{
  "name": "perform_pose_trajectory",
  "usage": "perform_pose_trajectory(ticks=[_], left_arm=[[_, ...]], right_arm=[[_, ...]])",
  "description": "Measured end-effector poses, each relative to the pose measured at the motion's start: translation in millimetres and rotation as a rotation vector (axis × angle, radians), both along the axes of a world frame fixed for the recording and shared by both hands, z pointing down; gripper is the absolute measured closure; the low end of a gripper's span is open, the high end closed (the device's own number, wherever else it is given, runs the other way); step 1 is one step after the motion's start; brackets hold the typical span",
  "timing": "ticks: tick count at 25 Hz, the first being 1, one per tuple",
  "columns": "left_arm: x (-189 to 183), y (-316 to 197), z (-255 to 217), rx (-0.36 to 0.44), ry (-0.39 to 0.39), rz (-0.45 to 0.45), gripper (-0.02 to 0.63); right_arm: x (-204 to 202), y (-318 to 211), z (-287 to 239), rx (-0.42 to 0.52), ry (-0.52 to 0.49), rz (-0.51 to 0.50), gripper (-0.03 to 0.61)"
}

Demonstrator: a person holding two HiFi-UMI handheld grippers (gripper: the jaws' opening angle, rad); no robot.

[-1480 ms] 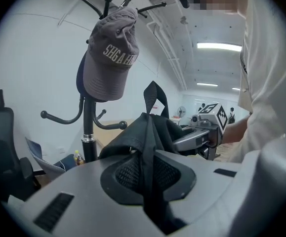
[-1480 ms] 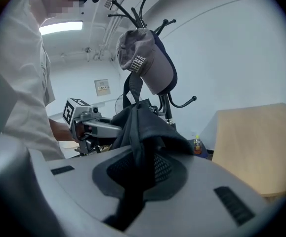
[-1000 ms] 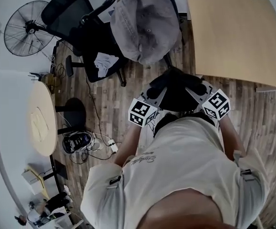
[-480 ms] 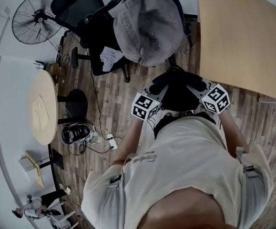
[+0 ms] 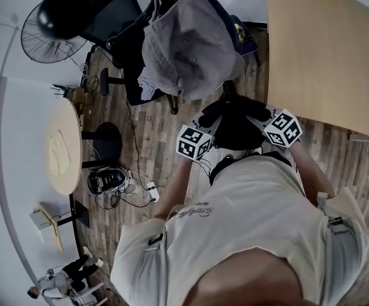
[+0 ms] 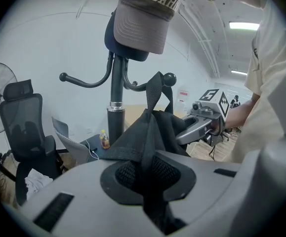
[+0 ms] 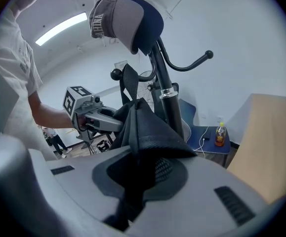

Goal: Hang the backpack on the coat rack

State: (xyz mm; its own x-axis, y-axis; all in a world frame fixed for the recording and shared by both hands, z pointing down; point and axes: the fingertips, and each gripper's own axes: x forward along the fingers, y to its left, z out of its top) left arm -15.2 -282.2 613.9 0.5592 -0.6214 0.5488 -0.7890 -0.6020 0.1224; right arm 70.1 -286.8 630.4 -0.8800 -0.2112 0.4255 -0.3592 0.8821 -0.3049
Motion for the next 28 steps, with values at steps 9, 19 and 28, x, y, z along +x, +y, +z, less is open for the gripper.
perform_pose_trajectory(ticks=[9, 19, 28], left_arm=[[-5, -15, 16, -0.032, -0.012, -0.03, 0.567], [-12, -30, 21, -0.04, -0.03, -0.039, 0.562], [-19, -46, 29, -0.059, 0.003, -0.053, 0.555]], right_arm=[[-3, -12, 16, -0.036, 0.022, -0.014, 0.548], [-7, -27, 22, -0.033, 0.029, -0.006, 0.532], [-11, -53, 34, 0.0, 0.074, 0.018, 0.504]])
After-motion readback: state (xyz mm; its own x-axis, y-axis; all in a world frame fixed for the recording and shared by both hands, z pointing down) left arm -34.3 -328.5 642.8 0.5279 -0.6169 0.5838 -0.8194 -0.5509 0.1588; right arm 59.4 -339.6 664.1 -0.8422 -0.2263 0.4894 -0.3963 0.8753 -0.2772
